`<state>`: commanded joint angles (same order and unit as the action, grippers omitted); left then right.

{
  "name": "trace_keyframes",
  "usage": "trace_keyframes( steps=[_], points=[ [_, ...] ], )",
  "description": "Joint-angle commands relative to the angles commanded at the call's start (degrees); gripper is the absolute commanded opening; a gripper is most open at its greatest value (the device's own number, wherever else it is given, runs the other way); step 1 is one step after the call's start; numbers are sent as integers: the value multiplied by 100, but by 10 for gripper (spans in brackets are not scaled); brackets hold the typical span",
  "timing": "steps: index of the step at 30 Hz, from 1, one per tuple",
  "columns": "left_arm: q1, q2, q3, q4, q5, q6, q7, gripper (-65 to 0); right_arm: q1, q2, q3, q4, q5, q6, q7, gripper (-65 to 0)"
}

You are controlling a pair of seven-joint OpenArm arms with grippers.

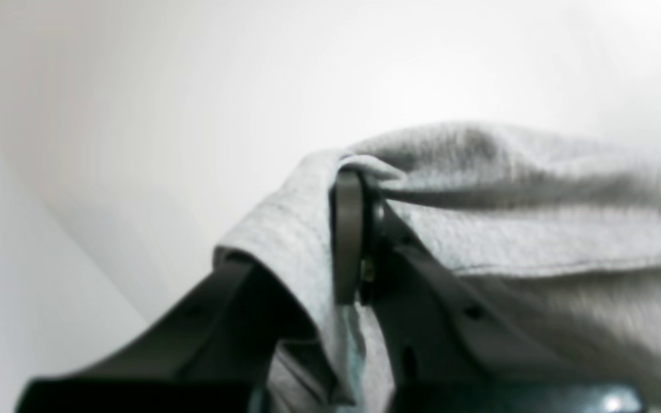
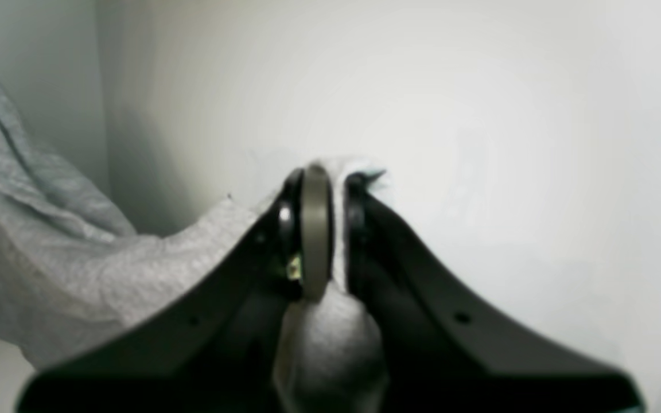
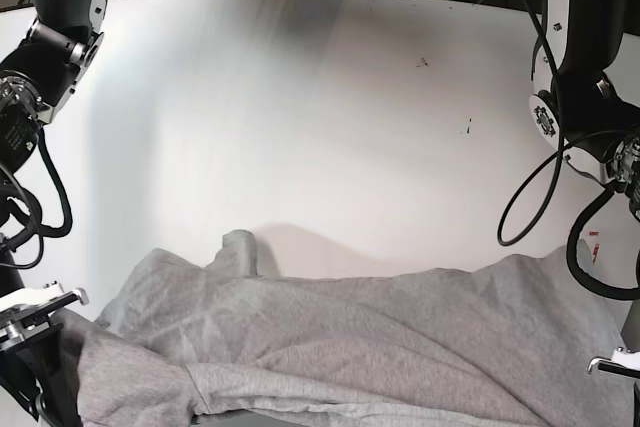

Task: Layout the t-shirt on the table in an organized manner, then fold the t-shirt properly
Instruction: 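Lift the shirt with both grippers and pull it toward the table edge, then lay the shirt flat on the table and release both grippers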

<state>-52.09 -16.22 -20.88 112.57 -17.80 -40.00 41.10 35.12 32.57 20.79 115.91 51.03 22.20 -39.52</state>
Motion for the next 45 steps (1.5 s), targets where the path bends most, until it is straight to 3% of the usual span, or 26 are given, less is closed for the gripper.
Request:
trace_keyframes(
  steps=[5, 11, 21, 29, 32, 36, 45],
  points=[
    [-325, -9, 378, 9, 9, 0, 0, -623, 97, 193, -9, 0, 26, 0, 0, -650],
    [-211, -26, 396, 9, 9, 0, 18, -623, -229, 211, 26, 9, 176, 0, -18, -650],
    [1037, -35, 193, 26, 0, 0, 18, -623, -1705, 211, 633, 9, 1108, -18, -35, -650],
    [2013, -18, 62, -18, 18, 0, 0, -623, -2286, 176, 651, -26, 1108, -18, -35, -650],
    [2312, 0, 62, -70, 26, 0, -35, -623, -2365, 0, 633, -149, 1090, -18, -35, -650],
    [2505, 229, 88, -255, 62, 0, -316, -623, -2286, -255, 422, -273, 571, -18, -35, -650],
    [2541, 273, 396, -1196, 62, 0, -862, -621, -1785, -1073, -211, -677, -1178, 18, -18, -650]
  ],
)
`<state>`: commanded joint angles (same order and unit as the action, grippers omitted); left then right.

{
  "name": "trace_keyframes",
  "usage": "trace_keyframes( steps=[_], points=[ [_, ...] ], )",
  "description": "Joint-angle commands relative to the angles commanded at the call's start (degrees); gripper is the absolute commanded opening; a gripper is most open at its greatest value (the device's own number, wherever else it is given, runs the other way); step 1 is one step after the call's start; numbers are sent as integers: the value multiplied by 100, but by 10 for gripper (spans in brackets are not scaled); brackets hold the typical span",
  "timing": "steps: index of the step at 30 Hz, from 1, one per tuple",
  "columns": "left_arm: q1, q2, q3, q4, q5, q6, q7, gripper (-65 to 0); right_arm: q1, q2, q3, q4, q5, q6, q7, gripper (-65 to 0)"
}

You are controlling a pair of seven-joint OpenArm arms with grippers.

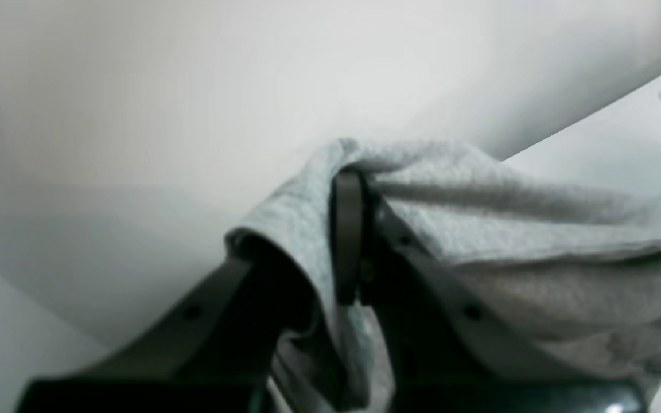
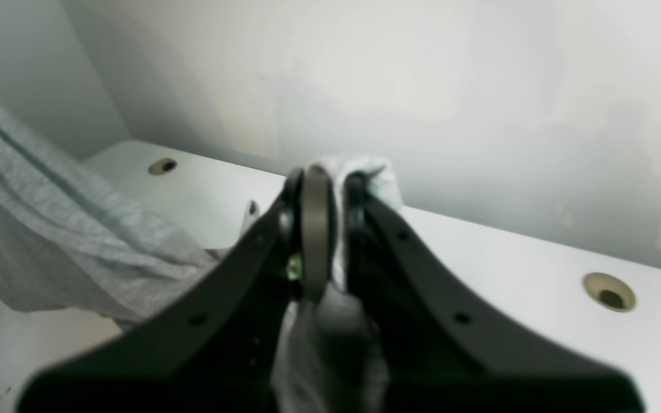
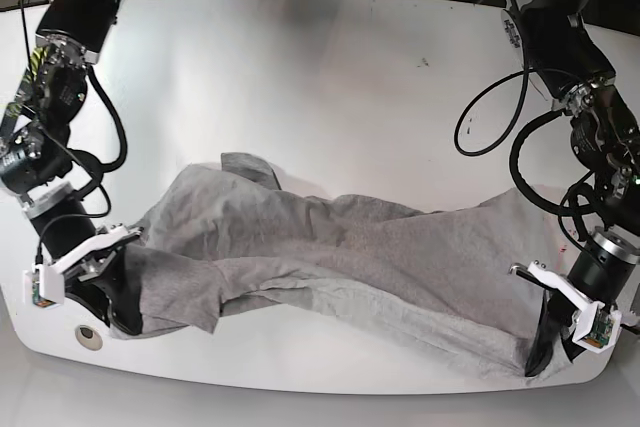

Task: Layout the t-shirt on the table in an organized manner, then fold the t-shirt properly
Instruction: 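Lay the shirt flat on the table and release both grippers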

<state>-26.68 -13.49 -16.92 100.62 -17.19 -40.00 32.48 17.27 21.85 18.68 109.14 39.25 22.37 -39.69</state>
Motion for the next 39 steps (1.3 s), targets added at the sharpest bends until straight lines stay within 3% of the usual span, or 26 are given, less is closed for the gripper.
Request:
trace_keyframes(
  steps=[6, 13, 17, 24, 26, 30, 37, 39],
  points=[
    [-193, -18, 105, -1011, 114, 0, -695, -620, 466, -422, -273, -712, -1029, 9, 26, -650],
    [-589, -18, 246, -1785, 721, 0, -1231, -620, 1178, -598, -466, -1899, -1829, 18, 360, -650],
    [-923, -62, 246, -1987, 976, 0, -1345, -620, 1732, -563, -782, -2585, -2075, 18, 677, -650],
    [-1600, -466, 281, -2338, 1037, 0, -1363, -618, 2708, -571, -1319, -3710, -2620, 18, 1204, -629],
    [-1618, -554, 404, -2338, 1055, 0, -1398, -611, 2901, -589, -1380, -4044, -2752, 9, 1363, -593],
    [-1609, -782, 677, -2347, 1055, 0, -1477, -510, 3226, -651, -1407, -4659, -2901, 0, 1582, -432],
    [-1591, -967, 642, -2338, 1064, 0, -1477, -224, 3341, -738, -1415, -4703, -3103, -18, 1538, -59],
    [-1547, -1011, 642, -2338, 1064, 0, -1477, -169, 3323, -747, -1415, -4571, -3156, -18, 1424, -11]
  ],
)
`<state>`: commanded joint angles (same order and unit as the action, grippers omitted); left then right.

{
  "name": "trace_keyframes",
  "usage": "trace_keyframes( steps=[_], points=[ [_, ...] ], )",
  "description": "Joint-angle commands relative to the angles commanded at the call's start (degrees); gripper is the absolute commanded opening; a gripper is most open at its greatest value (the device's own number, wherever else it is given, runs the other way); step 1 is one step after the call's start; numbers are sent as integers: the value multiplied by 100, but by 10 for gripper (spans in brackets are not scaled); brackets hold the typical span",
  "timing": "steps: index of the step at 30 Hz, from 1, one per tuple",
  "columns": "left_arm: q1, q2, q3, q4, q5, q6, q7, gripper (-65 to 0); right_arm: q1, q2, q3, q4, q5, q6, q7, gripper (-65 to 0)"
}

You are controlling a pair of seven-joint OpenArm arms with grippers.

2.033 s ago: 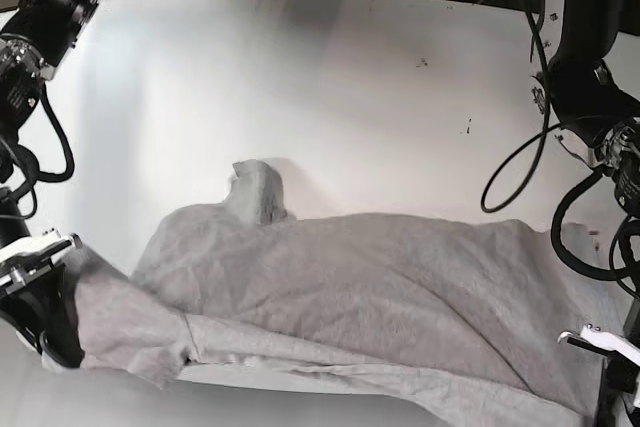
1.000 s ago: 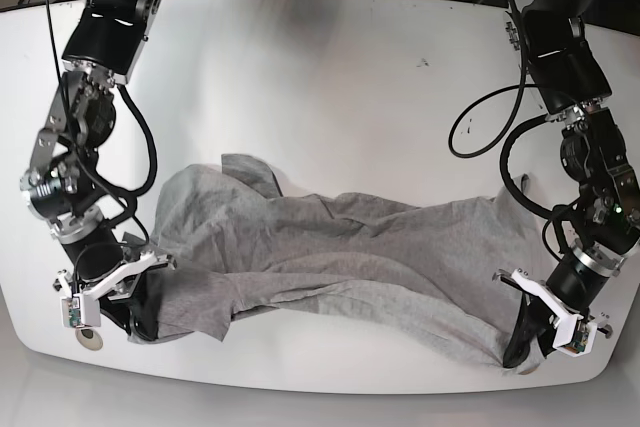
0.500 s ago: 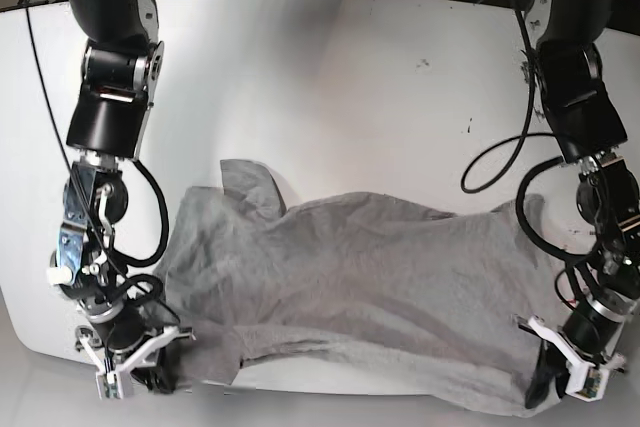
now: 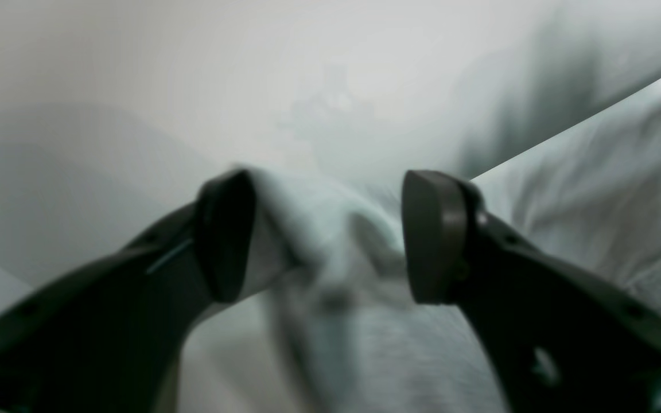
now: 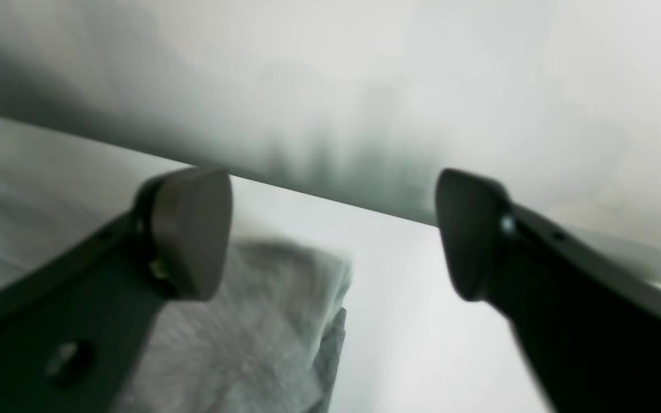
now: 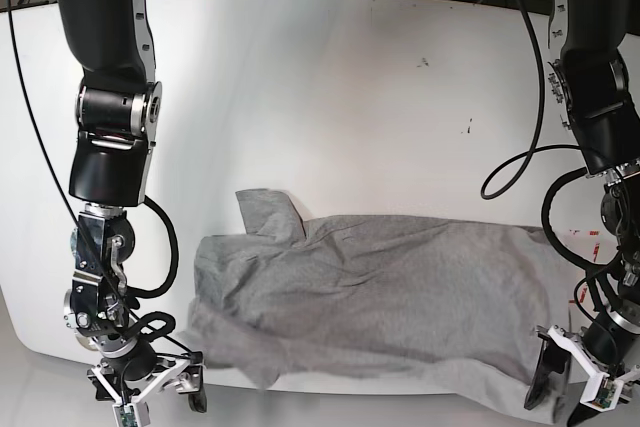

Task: Layout the t-shirt on the table in an organized manner, then fold the t-shirt properly
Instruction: 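Lay the shirt flat on the table and release both grippers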

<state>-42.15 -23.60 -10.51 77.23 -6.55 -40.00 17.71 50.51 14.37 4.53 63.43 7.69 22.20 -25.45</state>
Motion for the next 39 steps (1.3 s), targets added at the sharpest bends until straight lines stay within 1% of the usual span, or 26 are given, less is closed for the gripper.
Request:
trace_keyframes(
  steps=[1, 4, 5, 7, 12, 13, 15, 16, 18, 20, 23, 25, 26, 27, 29, 34, 36, 39],
  points=[
    [9, -26, 0, -18, 0, 0, 0, -130, -18, 0, 0, 167, -9, 0, -158, 0],
    [26, -246, 0, -26, -9, 0, 0, -62, -158, 26, 9, 571, 26, 0, -580, 0],
    [26, -325, 0, -26, -26, 0, 0, -31, -246, 35, 18, 835, 35, 0, -774, 0],
    [26, -413, -9, 0, -35, 0, 0, 0, -422, 44, 26, 1275, 35, 0, -1073, 0],
    [149, -607, -53, 237, -35, 0, 0, 0, -1073, 44, 35, 2435, 44, 18, -1864, 0],
    [316, -659, -105, 378, -35, 0, 0, 0, -1336, 44, 35, 2804, 44, 18, -2084, 0],
    [492, -695, -193, 536, -35, 0, 0, 0, -1635, 44, 35, 3121, 44, 18, -2259, 0],
    [721, -695, -334, 730, -35, 0, 9, 0, -1960, 0, 35, 3455, 44, 18, -2400, 0],
    [1046, -703, -527, 941, -35, 0, 79, 0, -2382, -44, 35, 3763, 44, 18, -2462, 0],
    [1310, -712, -703, 1134, -35, 0, 220, 0, -2725, -167, 44, 3930, 44, 18, -2462, 0],
    [1732, -712, -985, 1345, -35, 0, 475, 0, -3235, -387, 158, 3974, 44, 18, -2462, 0],
    [1969, -712, -1099, 1407, -44, 0, 527, 0, -3455, -527, 316, 3956, 53, 26, -2462, 0],
    [2031, -712, -1134, 1415, -44, 0, 527, 0, -3490, -571, 343, 3956, 53, 26, -2462, 0],
    [2242, -712, -1257, 1442, -44, 0, 527, 0, -3587, -712, 413, 3877, 53, 26, -2462, 0],
    [2444, -703, -1371, 1442, -44, 0, 527, 0, -3666, -809, 457, 3745, 53, 26, -2462, 0],
    [2884, -686, -1503, 1451, -53, 0, 527, 0, -3701, -914, 633, 3209, 62, 26, -2426, 0],
    [2989, -686, -1512, 1459, -53, 0, 527, 0, -3701, -932, 642, 3015, 149, 26, -2338, 0],
    [3174, -686, -1609, 1459, -123, 0, 519, 0, -3701, -941, 642, 2558, 519, 26, -2136, 0]
  ],
)
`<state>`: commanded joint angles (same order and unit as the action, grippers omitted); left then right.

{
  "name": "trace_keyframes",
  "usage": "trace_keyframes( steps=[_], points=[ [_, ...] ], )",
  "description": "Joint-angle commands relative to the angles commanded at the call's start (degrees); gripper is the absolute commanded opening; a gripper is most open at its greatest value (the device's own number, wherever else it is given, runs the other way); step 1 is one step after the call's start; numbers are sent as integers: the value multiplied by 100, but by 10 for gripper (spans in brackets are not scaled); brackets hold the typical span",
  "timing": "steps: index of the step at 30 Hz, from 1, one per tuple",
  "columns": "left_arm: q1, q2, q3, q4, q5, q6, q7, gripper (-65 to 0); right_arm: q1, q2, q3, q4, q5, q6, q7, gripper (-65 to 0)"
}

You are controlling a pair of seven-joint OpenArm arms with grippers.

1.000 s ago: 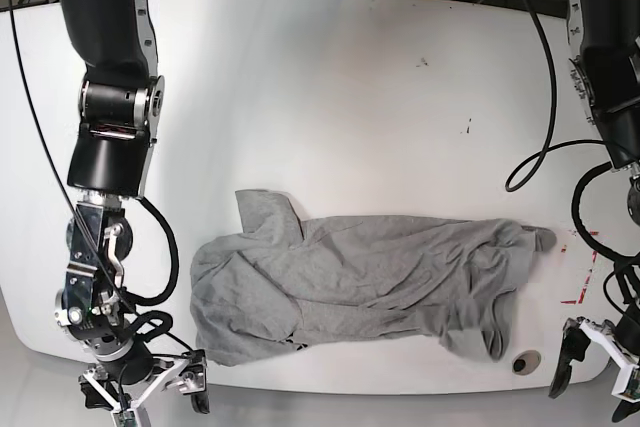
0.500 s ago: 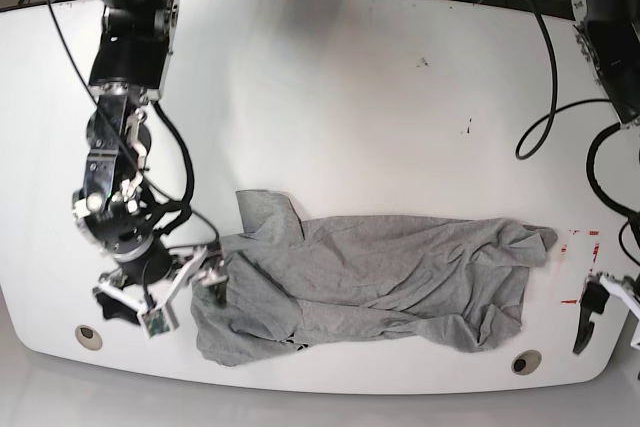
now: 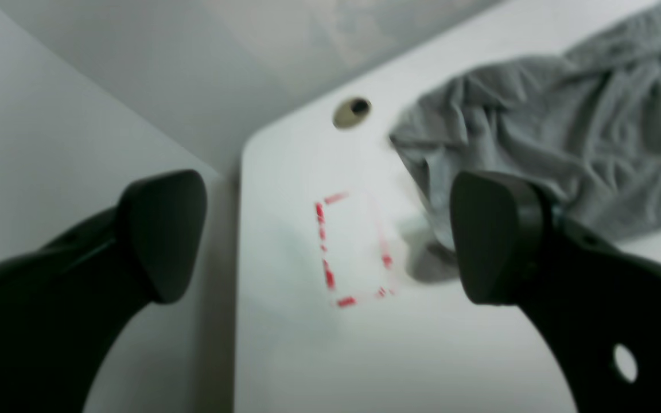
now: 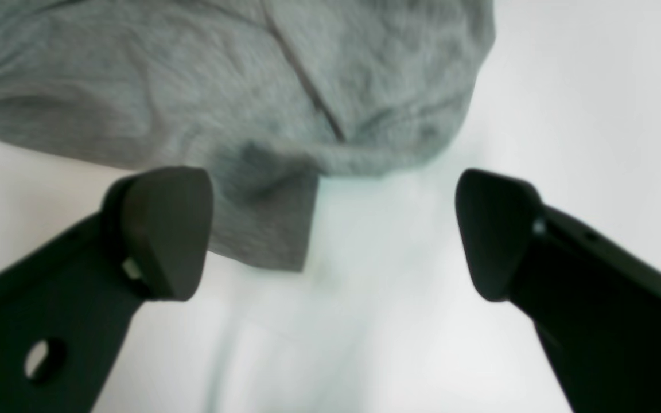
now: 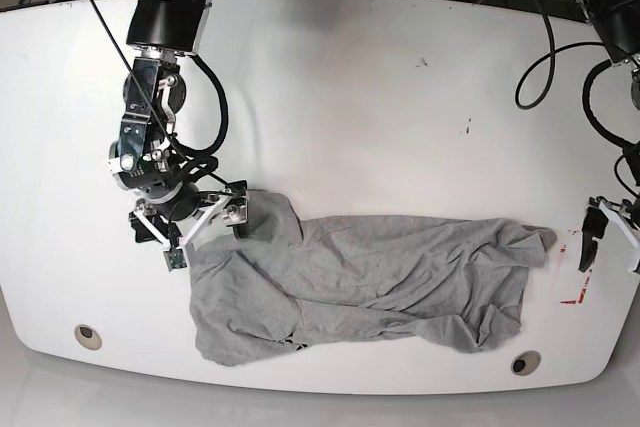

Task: Layout the t-shirt on the table in an organized manner, then fold the t-shirt properly
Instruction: 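Lay the shirt flat on the table and release both grippers, then grasp the shirt corner with the right gripper and the hem with the left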

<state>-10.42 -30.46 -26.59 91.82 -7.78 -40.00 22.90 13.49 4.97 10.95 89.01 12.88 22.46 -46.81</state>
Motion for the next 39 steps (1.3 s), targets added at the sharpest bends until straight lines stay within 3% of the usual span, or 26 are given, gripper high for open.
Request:
trace_keyframes(
  steps=[7, 21, 28, 31, 39],
  points=[
    [325, 9, -158, 9, -334, 0, 0, 0, 97, 0, -26, -1037, 571, 0, 343, 0],
    [668, 9, -237, 18, -369, 0, 0, 0, 554, 0, -53, -2866, 519, 0, 1424, 0],
    [721, 9, -237, 141, -369, 0, 9, 0, 598, -44, -70, -3068, 519, 0, 1538, 0],
    [721, 53, -246, 185, -369, 0, 18, 0, 589, -44, -396, -3059, 554, 0, 1538, 0],
    [721, 123, -457, 229, -360, 0, 18, 0, 545, -220, -818, -3051, 563, 0, 1538, -128]
  ],
)
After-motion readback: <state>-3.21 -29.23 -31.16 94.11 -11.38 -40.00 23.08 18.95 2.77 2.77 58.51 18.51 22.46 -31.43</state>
